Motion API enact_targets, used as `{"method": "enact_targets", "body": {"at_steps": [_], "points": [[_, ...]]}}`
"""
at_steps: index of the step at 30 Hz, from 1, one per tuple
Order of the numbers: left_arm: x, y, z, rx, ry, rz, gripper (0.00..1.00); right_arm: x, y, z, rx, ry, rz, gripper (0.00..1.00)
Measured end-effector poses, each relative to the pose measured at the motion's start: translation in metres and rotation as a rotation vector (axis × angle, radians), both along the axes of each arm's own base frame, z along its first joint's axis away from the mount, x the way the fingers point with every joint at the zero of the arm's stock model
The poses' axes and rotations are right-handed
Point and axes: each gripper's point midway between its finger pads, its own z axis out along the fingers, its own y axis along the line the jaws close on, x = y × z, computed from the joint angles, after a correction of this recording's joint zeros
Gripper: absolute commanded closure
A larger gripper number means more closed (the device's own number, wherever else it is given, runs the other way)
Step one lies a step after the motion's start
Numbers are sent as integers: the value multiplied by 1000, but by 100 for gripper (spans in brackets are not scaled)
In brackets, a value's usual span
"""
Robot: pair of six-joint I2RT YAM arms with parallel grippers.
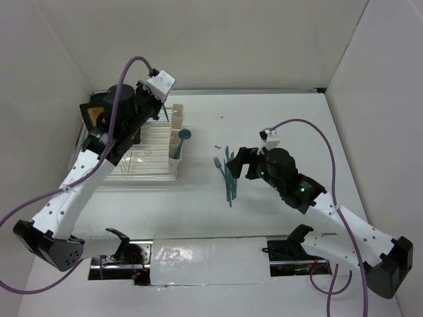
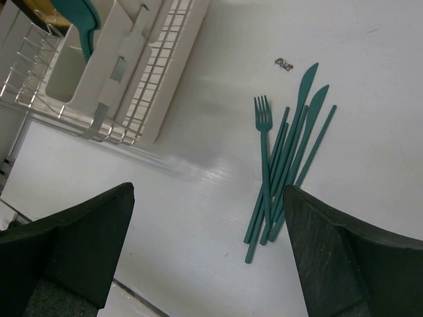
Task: Sort the eating utensils into containers
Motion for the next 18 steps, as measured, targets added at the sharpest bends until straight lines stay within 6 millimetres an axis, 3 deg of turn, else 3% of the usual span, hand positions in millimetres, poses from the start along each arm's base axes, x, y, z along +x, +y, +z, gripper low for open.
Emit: {"method": "enact_targets", "body": {"at_steps": [10, 18], "points": [[9, -34, -41, 62, 95, -114, 100, 2, -4, -15, -28, 27, -29, 0], [20, -44, -96, 137, 245, -131, 100, 4, -4, -23, -42, 50, -37, 0]]}}
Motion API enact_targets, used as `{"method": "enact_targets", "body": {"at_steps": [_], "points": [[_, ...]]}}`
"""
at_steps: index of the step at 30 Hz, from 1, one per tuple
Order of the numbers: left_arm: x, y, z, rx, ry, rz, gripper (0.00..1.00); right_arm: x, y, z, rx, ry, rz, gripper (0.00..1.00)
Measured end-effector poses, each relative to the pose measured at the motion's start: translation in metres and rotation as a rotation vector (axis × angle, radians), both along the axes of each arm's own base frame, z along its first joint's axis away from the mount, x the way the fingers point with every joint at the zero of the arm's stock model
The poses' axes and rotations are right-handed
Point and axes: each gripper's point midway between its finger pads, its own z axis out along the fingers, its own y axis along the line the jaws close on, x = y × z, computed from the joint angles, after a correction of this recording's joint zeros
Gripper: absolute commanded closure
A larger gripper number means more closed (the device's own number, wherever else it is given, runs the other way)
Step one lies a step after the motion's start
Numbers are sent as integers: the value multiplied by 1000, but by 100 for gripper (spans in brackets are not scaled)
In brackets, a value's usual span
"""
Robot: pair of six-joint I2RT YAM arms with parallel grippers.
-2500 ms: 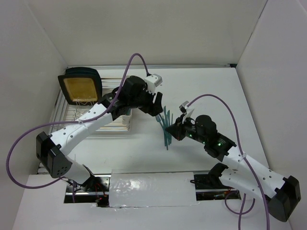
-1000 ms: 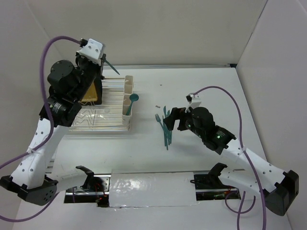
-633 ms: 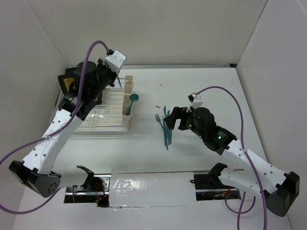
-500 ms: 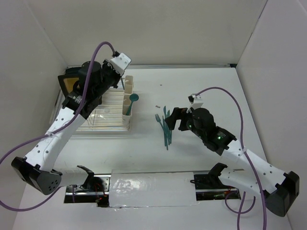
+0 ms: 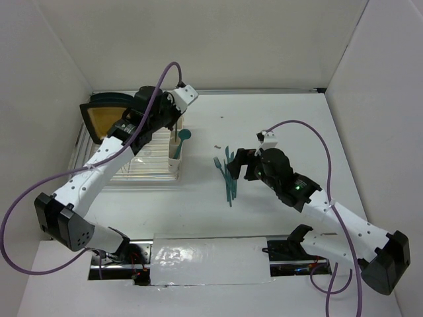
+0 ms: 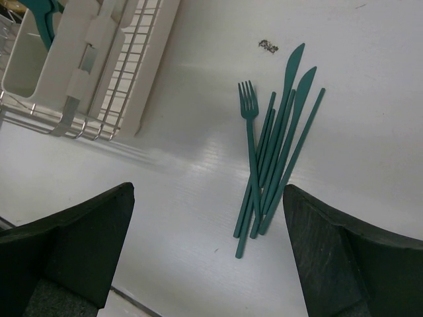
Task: Sort the eating utensils into containers
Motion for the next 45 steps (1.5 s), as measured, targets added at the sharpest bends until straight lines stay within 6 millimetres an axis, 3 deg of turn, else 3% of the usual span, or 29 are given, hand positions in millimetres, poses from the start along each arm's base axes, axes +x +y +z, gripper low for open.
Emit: {"method": "enact_targets", "body": {"at_steps": [6, 14, 18, 21, 23, 24, 29, 34, 41, 45], "points": [[-1, -2, -20, 46, 66, -18, 100, 3, 2, -9, -16, 23, -3, 0], [7, -21, -59, 129, 144, -53, 100, 5, 4, -15, -20, 39, -7, 0], [15, -23, -70, 162, 164, -51, 80, 7, 3, -24, -34, 70, -28, 0], [19, -23, -70, 168, 174, -39, 57, 7, 0, -33, -50, 102, -52, 0], [19, -22, -70, 166, 181, -31, 14, 7, 0, -38, -56, 118, -62, 0], [19, -21, -69, 166, 179, -25, 0, 7, -1, -40, -59, 124, -66, 0], [22, -21, -37, 106, 131, 8, 0, 8, -1, -48, -68, 148, -79, 0], [9, -22, 23, -24, 49, 17, 0, 8, -1, -62, -88, 182, -89, 0], [-46, -11, 106, -241, -61, -28, 0, 12, -8, -92, -159, 235, -127, 0], [-84, -7, 123, -346, -58, -77, 0, 16, -13, -117, -221, 278, -155, 11]]}}
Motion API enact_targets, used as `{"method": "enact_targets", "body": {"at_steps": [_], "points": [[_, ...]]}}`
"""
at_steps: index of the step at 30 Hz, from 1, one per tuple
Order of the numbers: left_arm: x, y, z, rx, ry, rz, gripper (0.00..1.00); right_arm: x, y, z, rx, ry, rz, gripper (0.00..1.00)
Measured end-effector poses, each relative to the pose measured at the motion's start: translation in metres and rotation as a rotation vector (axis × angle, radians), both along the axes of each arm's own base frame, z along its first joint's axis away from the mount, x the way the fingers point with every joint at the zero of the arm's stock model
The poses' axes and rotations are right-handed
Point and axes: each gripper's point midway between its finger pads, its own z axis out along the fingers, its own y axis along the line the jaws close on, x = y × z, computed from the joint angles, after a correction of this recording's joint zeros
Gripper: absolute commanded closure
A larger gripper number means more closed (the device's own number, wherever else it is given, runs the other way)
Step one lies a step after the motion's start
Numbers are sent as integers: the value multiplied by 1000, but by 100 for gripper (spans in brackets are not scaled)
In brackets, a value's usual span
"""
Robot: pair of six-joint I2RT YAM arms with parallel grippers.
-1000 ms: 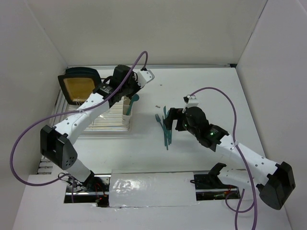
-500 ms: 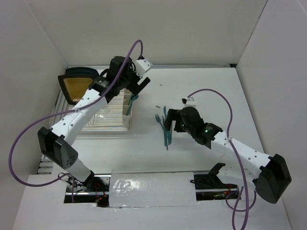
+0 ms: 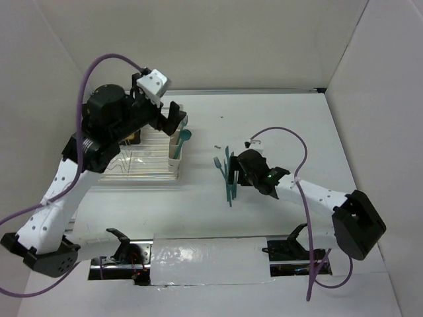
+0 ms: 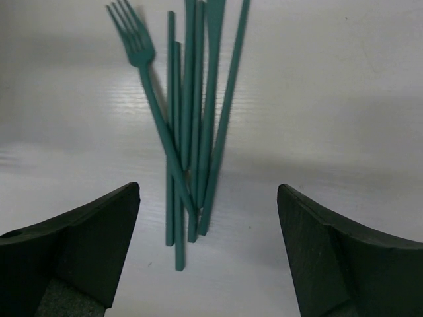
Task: Sort the eating utensils into containers
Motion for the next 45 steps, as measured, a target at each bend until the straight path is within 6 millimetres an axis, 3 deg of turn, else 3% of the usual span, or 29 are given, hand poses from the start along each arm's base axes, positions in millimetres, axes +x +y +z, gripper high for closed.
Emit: {"method": "enact_targets", "body": {"at_steps": [3, 5, 8, 11, 15, 18, 21, 35, 41, 45], "points": [[-28, 2, -13, -53, 55, -45, 0, 3, -5, -17, -48, 31, -10, 23], [-44, 2, -30, -70, 110, -76, 0, 4, -8, -28, -76, 53, -16, 35], [-63, 1, -52, -98, 186, -112, 0, 6, -11, -38, -109, 74, 0, 45], [-81, 1, -71, -122, 248, -138, 0, 10, -1, -35, -105, 53, 81, 48], [-94, 4, -91, -132, 296, -146, 0, 28, 22, -16, -91, -2, 195, 52], [-97, 4, -106, -124, 322, -154, 0, 43, 39, -9, -90, -36, 254, 56], [-98, 3, -120, -112, 350, -157, 0, 42, 45, -16, -93, -24, 309, 58], [-96, -2, -135, -106, 369, -176, 0, 37, 60, -58, -193, 58, 401, 69], [-97, -2, -137, -105, 374, -178, 0, 41, 62, -63, -258, 37, 376, 98], [-97, -3, -137, -107, 376, -181, 0, 42, 59, -62, -278, 24, 342, 100]]}}
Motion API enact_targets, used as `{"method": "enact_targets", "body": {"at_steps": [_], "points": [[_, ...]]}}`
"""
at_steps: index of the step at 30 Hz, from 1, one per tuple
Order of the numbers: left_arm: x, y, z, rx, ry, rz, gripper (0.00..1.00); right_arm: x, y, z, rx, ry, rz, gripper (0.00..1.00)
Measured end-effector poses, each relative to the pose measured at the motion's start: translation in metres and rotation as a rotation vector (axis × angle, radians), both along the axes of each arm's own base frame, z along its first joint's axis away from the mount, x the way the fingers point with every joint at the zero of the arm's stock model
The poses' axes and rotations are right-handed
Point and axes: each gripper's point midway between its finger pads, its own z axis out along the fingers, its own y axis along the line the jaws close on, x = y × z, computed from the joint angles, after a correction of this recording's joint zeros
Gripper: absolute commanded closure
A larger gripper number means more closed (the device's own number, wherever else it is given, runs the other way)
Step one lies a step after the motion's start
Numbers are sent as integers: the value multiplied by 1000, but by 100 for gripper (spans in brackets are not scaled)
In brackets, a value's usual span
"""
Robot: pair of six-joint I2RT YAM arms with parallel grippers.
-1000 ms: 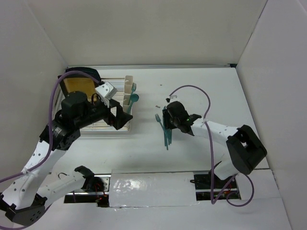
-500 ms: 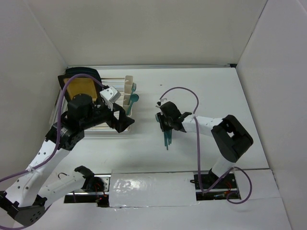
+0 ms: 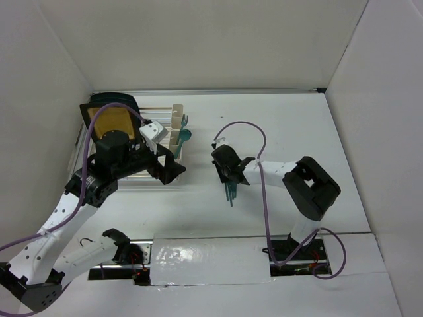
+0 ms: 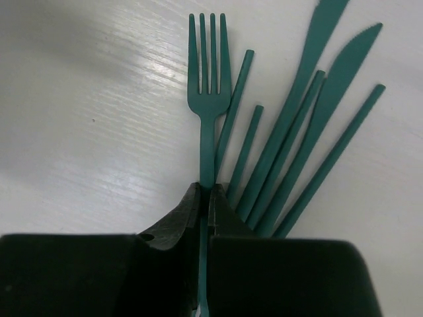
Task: Sort the eating utensils into containers
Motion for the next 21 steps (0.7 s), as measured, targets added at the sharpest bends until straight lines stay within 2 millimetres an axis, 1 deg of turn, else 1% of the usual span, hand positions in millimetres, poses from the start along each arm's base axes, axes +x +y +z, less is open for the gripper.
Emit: {"method": "enact_targets", "body": {"at_steps": [3, 6, 8, 11, 12, 13, 16, 18, 21], "points": [[-1, -1, 0, -13, 18, 7, 0, -7, -7, 2, -10, 0, -16, 100], [0, -3, -2, -29, 53, 18, 0, -21, -15, 15, 19, -4, -16, 100], [2, -7, -8, -41, 103, 24, 2, -31, -16, 37, 88, -32, 4, 100], [6, -16, -20, -53, 188, 21, 5, -43, -11, 84, 232, -113, 51, 100], [7, -20, -24, -57, 210, 16, 5, -48, -9, 96, 269, -131, 70, 100], [7, -25, -29, -61, 241, 9, 6, -54, -7, 113, 322, -160, 96, 100], [10, -45, -42, -49, 306, -19, 5, -67, -3, 147, 426, -218, 158, 100], [10, -61, -49, -34, 343, -41, 5, -74, 1, 163, 475, -243, 199, 100], [17, -80, -54, -15, 374, -41, 5, -87, 3, 173, 521, -253, 251, 100]]}}
